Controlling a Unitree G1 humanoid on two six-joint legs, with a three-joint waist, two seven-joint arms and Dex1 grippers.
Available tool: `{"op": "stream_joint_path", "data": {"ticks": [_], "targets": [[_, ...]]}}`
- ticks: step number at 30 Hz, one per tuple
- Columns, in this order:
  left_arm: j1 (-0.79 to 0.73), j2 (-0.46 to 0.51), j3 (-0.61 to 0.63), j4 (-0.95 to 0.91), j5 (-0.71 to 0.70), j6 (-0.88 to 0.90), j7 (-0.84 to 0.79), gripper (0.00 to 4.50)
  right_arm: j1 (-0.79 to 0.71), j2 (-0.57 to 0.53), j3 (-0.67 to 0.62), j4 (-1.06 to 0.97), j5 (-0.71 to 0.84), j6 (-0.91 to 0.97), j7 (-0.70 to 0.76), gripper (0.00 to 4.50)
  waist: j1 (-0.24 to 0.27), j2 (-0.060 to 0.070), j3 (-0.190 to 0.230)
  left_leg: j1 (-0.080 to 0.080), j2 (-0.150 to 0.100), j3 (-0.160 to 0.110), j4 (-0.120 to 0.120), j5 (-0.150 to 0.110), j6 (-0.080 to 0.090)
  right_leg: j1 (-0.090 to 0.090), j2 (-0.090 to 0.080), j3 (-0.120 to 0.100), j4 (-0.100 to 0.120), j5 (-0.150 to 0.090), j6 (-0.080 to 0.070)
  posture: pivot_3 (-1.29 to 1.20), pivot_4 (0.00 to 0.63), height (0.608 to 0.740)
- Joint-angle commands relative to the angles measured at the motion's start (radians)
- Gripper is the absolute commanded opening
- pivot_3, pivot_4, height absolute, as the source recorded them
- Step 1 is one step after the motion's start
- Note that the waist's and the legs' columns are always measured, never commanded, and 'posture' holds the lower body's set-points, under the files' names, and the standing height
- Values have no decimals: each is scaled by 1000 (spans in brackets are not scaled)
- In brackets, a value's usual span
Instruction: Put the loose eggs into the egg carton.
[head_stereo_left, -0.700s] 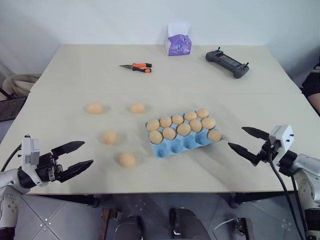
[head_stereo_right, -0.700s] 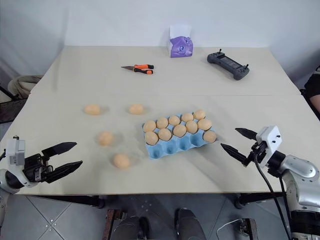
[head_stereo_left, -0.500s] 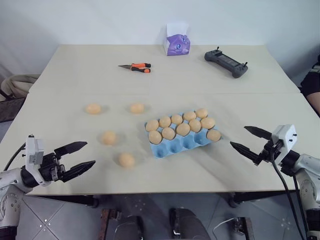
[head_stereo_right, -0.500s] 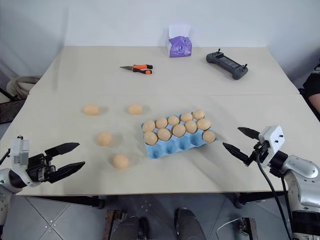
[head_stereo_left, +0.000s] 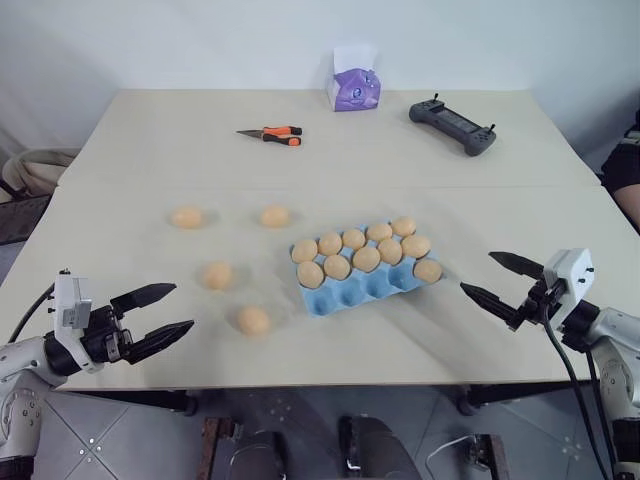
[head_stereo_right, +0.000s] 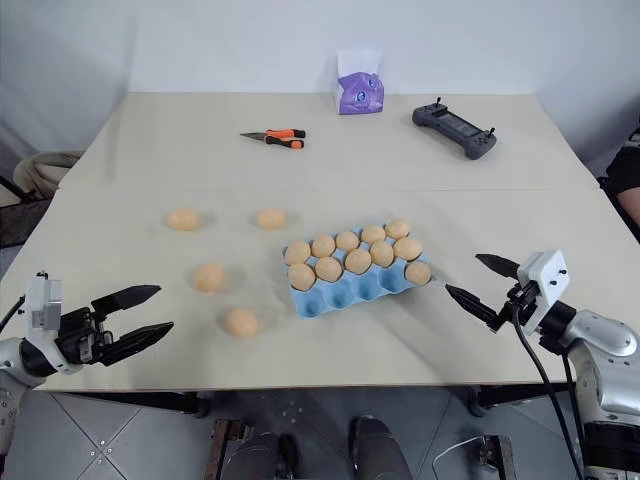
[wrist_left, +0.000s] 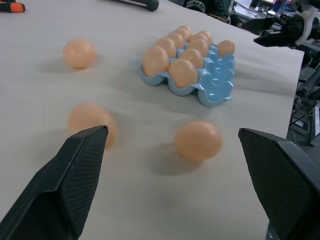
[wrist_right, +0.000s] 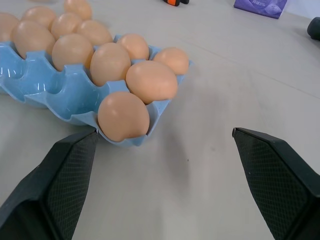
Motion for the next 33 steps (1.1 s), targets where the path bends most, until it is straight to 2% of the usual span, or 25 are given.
{"op": "stream_joint_path", "data": {"ticks": [1, 10, 15, 24, 33], "targets": [[26, -5, 22, -101, -12, 1, 39, 4453, -14, -24, -28, -11, 10, -4, 2, 4500, 1, 0, 0, 0, 0, 0, 0, -1, -1, 0, 0, 0, 0, 0, 0, 0, 150, 740], [171, -4, 5, -406, -36, 149, 190, 4453, -29, -39, -29, 11, 14, 1, 19, 4500, 1, 0, 0, 0, 0, 0, 0, 1, 3, 1, 0, 0, -2, 0, 0, 0, 150, 740], [179, -43, -55, -499, 4, 175, 311, 4453, -44, -43, -20, 27, 14, -1, 36, 4500, 3, 0, 0, 0, 0, 0, 0, 1, 3, 2, 0, 0, -3, 0, 0, 0, 150, 740], [68, -159, -293, -456, 185, 198, 545, 4453, -44, -30, -12, 13, 18, 11, 50, 4500, 7, 0, 0, 0, -1, 0, 1, 2, 5, 3, 1, 1, -3, 1, 2, 0, 150, 740], [-26, -192, -414, -324, 283, 173, 563, 4453, -18, -26, -30, -4, 18, 6, 29, 4500, 5, 0, 0, 0, -1, 0, 1, 2, 5, 3, 2, 1, -3, 1, 2, 0, 150, 740]]}}
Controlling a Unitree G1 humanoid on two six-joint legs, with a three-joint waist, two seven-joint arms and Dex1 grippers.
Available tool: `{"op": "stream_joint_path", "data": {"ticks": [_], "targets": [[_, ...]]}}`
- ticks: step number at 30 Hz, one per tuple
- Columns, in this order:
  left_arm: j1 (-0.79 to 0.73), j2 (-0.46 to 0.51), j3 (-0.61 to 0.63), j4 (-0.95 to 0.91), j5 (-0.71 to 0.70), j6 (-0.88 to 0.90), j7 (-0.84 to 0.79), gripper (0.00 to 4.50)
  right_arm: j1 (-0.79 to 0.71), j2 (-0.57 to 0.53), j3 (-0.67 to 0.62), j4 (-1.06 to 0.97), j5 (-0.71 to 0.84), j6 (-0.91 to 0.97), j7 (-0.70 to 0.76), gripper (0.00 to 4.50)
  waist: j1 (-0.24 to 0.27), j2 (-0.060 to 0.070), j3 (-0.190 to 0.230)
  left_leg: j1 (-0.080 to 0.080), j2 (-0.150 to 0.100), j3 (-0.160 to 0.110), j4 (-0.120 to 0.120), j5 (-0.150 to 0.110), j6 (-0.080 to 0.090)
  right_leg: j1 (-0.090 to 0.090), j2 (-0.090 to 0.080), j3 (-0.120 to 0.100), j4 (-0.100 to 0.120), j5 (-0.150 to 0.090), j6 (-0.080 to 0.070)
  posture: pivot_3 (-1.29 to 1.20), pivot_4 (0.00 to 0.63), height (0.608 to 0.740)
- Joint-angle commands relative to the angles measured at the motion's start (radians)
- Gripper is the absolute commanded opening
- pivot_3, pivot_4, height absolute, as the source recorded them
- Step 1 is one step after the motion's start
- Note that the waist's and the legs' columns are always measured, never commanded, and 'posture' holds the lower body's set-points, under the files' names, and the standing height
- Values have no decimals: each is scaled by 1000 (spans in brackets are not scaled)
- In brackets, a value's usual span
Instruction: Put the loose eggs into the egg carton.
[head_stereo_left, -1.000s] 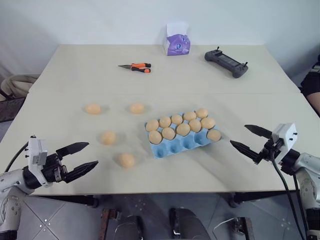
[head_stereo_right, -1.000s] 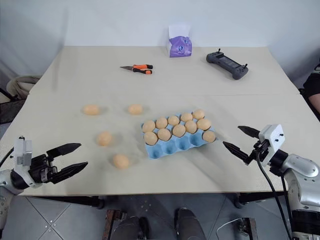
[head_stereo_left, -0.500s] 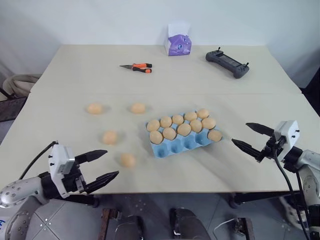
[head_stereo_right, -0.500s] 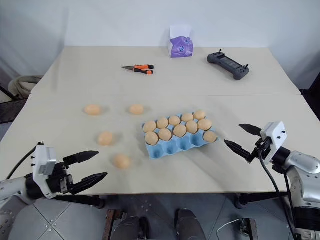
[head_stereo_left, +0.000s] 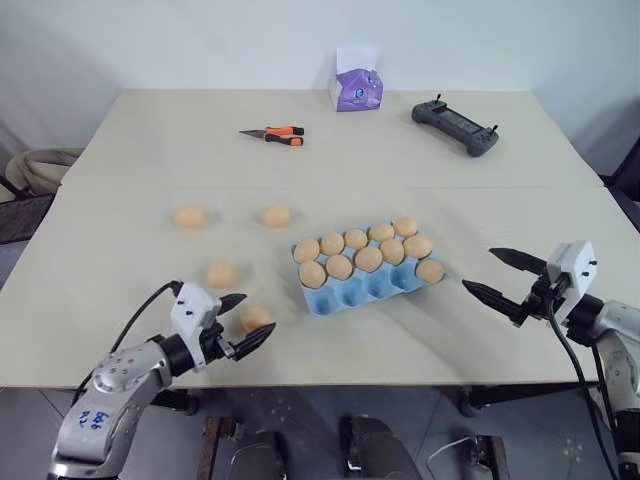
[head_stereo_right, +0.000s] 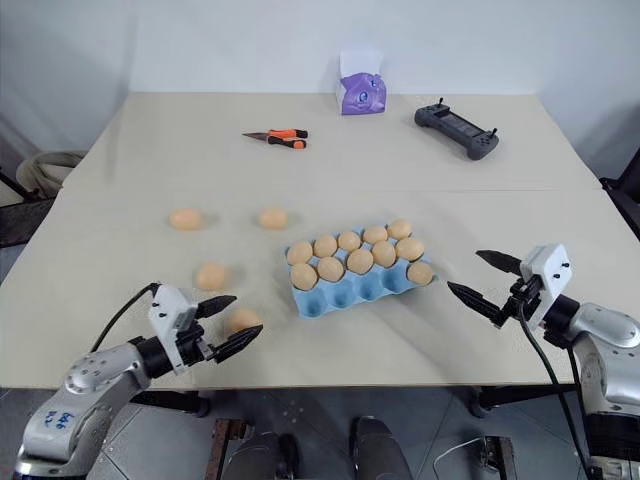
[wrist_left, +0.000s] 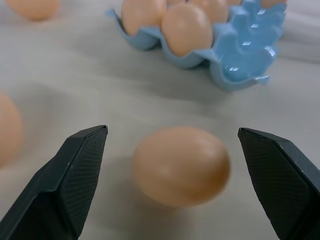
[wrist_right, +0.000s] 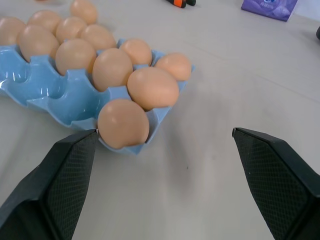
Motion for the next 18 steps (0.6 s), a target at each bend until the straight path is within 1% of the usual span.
{"op": "stream_joint_path", "data": {"ticks": [1, 6, 9, 12, 18], "targets": [[-22, -5, -30, 32, 31, -22, -6, 4453, 5, -2, -32, -37, 16, -11, -15, 4500, 0, 0, 0, 0, 0, 0, 0, 0, 0, 0, 0, 0, 0, 0, 0, 0, 150, 740], [-40, -10, -50, 61, 45, -33, -10, 4453, 18, -3, -40, -46, 20, -13, -25, 4500, 2, 0, 0, 0, 0, 0, 0, 0, 0, 0, 0, 0, 0, 0, 0, 0, 150, 740], [-41, -12, -53, 63, 52, -34, -8, 3820, 27, -4, -45, -52, 22, -13, -29, 4500, 2, 0, 0, 0, 0, 0, 0, 0, 0, 0, 0, 0, 0, 0, 0, 0, 150, 740], [-35, -10, -54, 53, 45, -44, -25, 2940, 31, -6, -48, -55, 24, -13, -31, 4500, 3, 0, 0, 0, 0, 0, 0, 0, 0, 0, 0, 0, 0, 0, 0, 0, 150, 740], [-58, -2, -36, 42, 22, -60, -63, 2940, 42, -9, -55, -63, 31, -14, -28, 4500, 2, 0, 0, 0, 0, 0, 0, 0, 0, 0, 0, 0, 0, 0, 0, 0, 150, 740]]}}
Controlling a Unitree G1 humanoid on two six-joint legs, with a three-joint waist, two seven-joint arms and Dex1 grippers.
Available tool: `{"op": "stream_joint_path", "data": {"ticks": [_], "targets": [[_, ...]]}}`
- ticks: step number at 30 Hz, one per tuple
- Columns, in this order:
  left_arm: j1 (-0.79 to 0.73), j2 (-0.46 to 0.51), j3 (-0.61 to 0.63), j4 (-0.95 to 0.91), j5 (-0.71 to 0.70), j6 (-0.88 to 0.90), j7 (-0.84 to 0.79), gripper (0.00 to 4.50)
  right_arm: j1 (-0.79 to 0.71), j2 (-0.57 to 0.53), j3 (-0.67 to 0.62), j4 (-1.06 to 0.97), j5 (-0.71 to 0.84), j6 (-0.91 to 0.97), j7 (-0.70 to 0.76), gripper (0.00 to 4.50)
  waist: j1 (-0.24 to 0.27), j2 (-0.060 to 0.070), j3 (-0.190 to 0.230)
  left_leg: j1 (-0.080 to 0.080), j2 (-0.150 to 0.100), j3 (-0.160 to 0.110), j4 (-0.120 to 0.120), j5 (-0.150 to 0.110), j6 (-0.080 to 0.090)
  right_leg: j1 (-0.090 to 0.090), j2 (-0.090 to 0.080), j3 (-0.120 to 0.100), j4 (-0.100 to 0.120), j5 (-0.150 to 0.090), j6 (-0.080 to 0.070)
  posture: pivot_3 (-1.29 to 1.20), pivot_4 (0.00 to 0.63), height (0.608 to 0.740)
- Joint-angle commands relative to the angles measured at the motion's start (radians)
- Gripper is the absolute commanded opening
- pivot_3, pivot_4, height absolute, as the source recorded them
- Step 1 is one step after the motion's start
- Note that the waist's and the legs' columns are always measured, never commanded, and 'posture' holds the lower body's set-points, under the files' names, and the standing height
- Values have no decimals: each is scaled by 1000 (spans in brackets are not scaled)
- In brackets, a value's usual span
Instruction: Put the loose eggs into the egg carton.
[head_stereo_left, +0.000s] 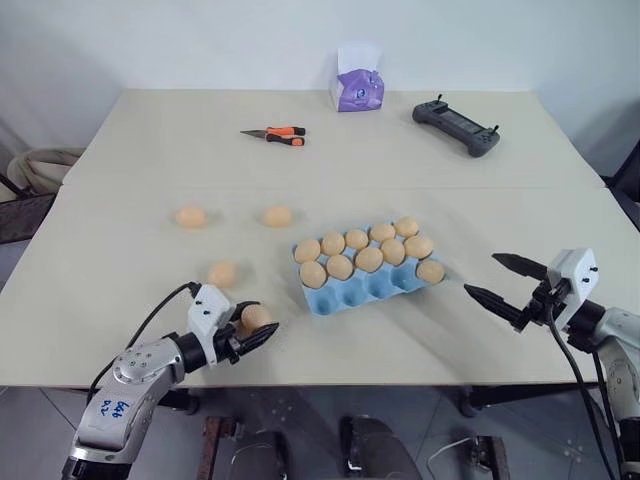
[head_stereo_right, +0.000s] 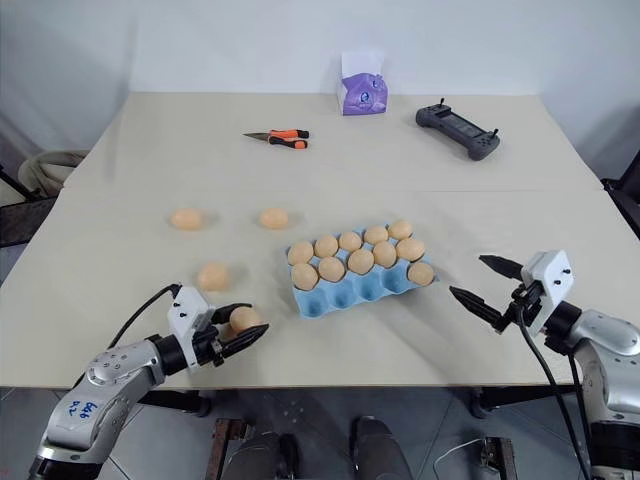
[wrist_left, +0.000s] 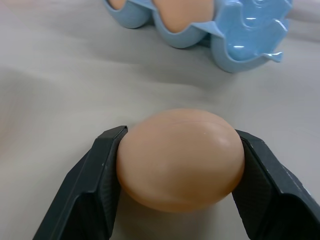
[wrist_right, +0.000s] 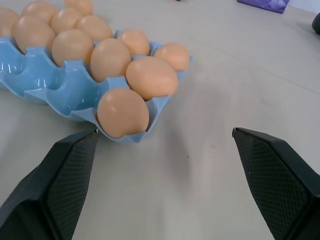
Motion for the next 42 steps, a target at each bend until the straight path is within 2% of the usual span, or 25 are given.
{"op": "stream_joint_path", "data": {"ticks": [1, 6, 11, 18, 25, 28, 32, 42], "targets": [[-33, 1, 28, -22, -34, -19, -27, 2940, 9, -10, -51, -44, 32, -12, 2, 4500, 0, 0, 0, 0, 0, 0, 0, 0, 0, 0, 0, 0, 0, 0, 0, 0, 150, 740], [-149, 0, 46, -63, -142, 73, -44, 2940, 26, -19, -64, -56, 46, -7, 17, 4500, 7, 0, 0, 0, 0, 0, 0, 0, 0, 0, 0, 0, 0, 0, 1, 0, 150, 740], [-284, -29, -20, -57, -181, 120, -72, 2940, 44, -4, -76, -77, 45, -11, -6, 4500, 21, 0, 0, 0, -1, 1, 1, 0, 0, 0, 1, 0, 0, 1, 1, 0, 150, 740], [-538, -146, -190, 132, -108, 90, -142, 2940, 82, 11, -87, -125, 56, -7, -35, 4500, 27, 0, 0, 0, -1, 1, 3, 2, 0, 1, 2, 1, 0, 2, 4, 0, 150, 740], [-716, -344, -311, 434, 47, -33, -103, 2940, 146, 21, -125, -189, 75, -3, -66, 4500, 24, 0, 0, -1, -2, 2, 4, 2, -1, 1, 3, 3, -1, 3, 5, 0, 150, 740], [-783, -444, -330, 579, 101, -104, -73, 2940, 178, 28, -138, -218, 78, 0, -85, 4500, 26, -1, 0, -1, -2, 1, 4, 2, -1, 1, 3, 3, -1, 3, 5, 0, 150, 740], [-833, -526, -327, 680, 132, -162, -76, 2940, 213, 34, -155, -250, 84, 3, -106, 4500, 25, -1, 0, -1, -2, 1, 3, 2, 0, 1, 3, 3, -2, 3, 5, 0, 150, 740], [-903, -588, -322, 846, 189, -240, -100, 2940, 267, 43, -167, -295, 92, 5, -144, 4500, 25, -1, 0, -1, -2, 1, 3, 1, 1, 1, 3, 3, -2, 3, 5, 0, 150, 740]]}}
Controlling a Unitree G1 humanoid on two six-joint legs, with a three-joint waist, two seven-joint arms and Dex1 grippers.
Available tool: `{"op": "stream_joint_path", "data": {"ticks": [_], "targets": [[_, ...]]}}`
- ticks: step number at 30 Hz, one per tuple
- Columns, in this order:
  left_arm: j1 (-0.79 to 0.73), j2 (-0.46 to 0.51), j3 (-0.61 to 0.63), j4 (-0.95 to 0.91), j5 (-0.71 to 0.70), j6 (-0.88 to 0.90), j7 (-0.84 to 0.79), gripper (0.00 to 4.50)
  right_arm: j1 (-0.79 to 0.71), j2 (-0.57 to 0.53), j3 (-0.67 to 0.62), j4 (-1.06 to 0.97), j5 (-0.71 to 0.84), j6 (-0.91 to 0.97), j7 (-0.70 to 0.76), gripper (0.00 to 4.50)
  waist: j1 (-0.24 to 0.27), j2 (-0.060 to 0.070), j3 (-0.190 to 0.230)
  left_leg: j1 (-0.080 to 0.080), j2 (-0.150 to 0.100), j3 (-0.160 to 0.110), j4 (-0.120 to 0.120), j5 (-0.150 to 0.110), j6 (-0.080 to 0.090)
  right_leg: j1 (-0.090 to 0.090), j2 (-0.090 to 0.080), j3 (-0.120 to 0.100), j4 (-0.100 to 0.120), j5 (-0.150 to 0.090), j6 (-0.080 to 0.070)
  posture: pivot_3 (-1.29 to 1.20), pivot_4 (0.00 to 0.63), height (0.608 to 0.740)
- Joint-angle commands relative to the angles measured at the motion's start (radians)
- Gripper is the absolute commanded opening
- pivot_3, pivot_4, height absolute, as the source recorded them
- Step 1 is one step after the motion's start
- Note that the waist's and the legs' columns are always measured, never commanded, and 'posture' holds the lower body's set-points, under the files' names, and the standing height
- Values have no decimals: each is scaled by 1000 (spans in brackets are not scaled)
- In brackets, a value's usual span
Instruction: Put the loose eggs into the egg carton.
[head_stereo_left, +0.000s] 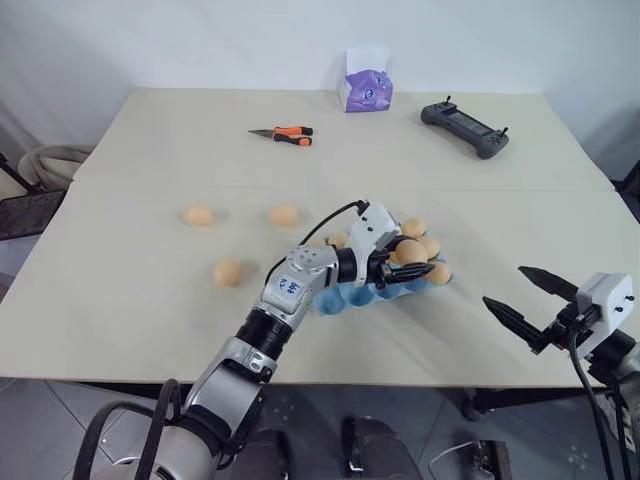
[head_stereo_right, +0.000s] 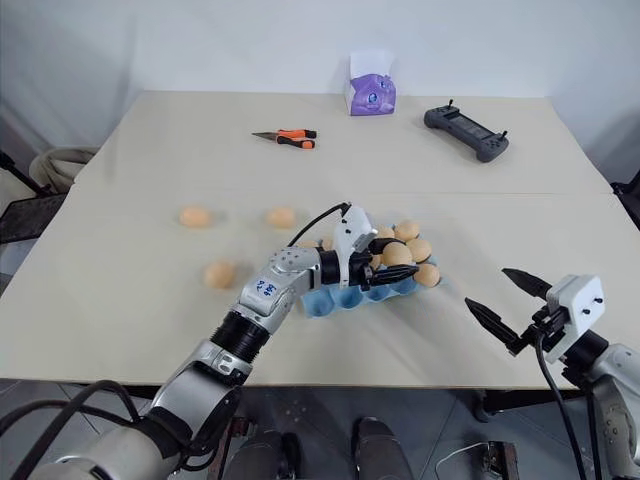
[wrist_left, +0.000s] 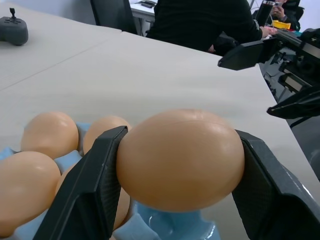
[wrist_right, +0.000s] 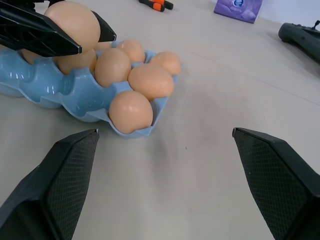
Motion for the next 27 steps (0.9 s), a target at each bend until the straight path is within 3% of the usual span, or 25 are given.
{"op": "stream_joint_path", "data": {"ticks": [1, 9, 15, 21, 27], "targets": [[-34, -24, 4, 20, 22, -32, -12, 2940, 13, 8, -43, -43, 20, -4, -15, 4500, 1, 0, 0, 0, 0, 0, 0, 0, 0, 0, 0, 0, 0, 0, 0, 0, 150, 740], [-43, -54, 15, 59, 41, -54, -14, 2940, 26, 13, -43, -56, 20, -3, -36, 4500, 1, 0, 0, 0, 0, 0, 0, 0, 0, 0, 0, 0, 0, 0, 0, 0, 150, 740], [-35, -66, 14, 45, 51, -38, -5, 4474, 36, 17, -41, -67, 20, -4, -45, 4500, 1, 0, 0, 0, 0, 0, 0, 0, 0, 0, 0, 0, 0, 0, 0, 0, 150, 740], [-11, -61, 25, -30, 37, -21, -16, 4474, 36, 19, -39, -71, 18, -1, -48, 4500, 1, 0, 0, 0, 0, 0, 0, 0, 0, 0, 0, 0, 0, 0, 0, 0, 150, 740], [81, 9, 73, -267, -30, 31, -57, 4474, 18, 6, -40, -63, 22, 7, -38, 4500, -2, 0, 0, 0, 1, 0, -1, 0, -1, 0, 1, 0, 0, 0, 0, 0, 150, 740]]}}
